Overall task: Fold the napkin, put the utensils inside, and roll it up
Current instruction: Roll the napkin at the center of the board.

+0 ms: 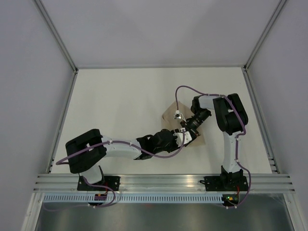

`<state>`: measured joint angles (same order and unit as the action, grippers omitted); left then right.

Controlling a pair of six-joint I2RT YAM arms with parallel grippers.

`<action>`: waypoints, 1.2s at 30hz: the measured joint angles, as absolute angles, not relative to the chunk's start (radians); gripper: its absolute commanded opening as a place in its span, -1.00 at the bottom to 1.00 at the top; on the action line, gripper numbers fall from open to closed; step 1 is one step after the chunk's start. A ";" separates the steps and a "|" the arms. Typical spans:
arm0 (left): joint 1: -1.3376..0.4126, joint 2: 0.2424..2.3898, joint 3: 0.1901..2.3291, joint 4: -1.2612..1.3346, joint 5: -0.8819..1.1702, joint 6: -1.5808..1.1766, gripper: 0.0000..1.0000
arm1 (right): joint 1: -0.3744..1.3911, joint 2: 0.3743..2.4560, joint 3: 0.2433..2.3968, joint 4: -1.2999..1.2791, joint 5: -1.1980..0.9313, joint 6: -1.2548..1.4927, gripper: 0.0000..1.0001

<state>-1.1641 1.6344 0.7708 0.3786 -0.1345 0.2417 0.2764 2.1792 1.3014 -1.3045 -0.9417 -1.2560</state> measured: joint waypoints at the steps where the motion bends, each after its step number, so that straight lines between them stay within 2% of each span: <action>1: -1.174 1.644 0.771 0.382 -0.135 0.249 -0.05 | 0.276 2.181 1.303 -1.305 -0.942 -1.252 -0.56; 23: -1.233 1.845 0.825 0.451 -0.169 0.382 -0.08 | 0.272 2.208 1.324 -1.330 -0.944 -1.220 -0.56; 24: -1.233 1.850 0.826 0.460 -0.174 0.385 -0.10 | 0.272 2.209 1.325 -1.330 -0.943 -1.219 -0.56; 27: -1.233 1.862 0.828 0.477 -0.179 0.393 -0.35 | 0.272 2.209 1.325 -1.330 -0.943 -1.218 -0.56; 31: -1.232 1.872 0.836 0.469 -0.166 0.397 -0.78 | 0.271 2.209 1.325 -1.331 -0.941 -1.214 -0.52; 34: -1.224 1.872 0.850 0.441 -0.135 0.398 -0.95 | 0.271 2.209 1.325 -1.330 -0.938 -1.203 -0.30; 36: -1.209 1.872 0.870 0.404 -0.098 0.396 -0.95 | 0.269 2.209 1.325 -1.333 -0.937 -1.190 -0.09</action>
<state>-1.2095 1.8717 0.8703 0.4038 -0.0978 0.3962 0.2691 2.2086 1.3251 -1.3334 -0.9367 -1.1904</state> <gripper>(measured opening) 0.160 0.353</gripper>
